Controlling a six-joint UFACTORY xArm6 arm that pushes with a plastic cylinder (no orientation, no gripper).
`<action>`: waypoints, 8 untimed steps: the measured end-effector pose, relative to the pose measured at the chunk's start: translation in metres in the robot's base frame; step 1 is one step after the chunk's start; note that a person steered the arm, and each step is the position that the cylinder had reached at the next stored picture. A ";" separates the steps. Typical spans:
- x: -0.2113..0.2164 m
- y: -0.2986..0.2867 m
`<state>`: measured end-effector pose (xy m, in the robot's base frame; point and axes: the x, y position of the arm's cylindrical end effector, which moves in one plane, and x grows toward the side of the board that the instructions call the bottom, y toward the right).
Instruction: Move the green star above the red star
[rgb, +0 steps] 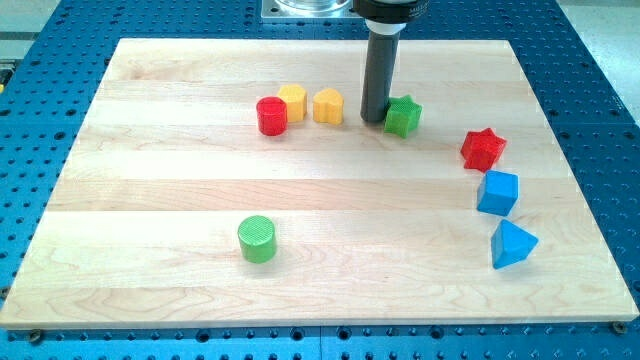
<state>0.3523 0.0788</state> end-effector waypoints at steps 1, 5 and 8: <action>0.000 0.020; 0.017 0.059; 0.048 0.063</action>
<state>0.4007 0.1415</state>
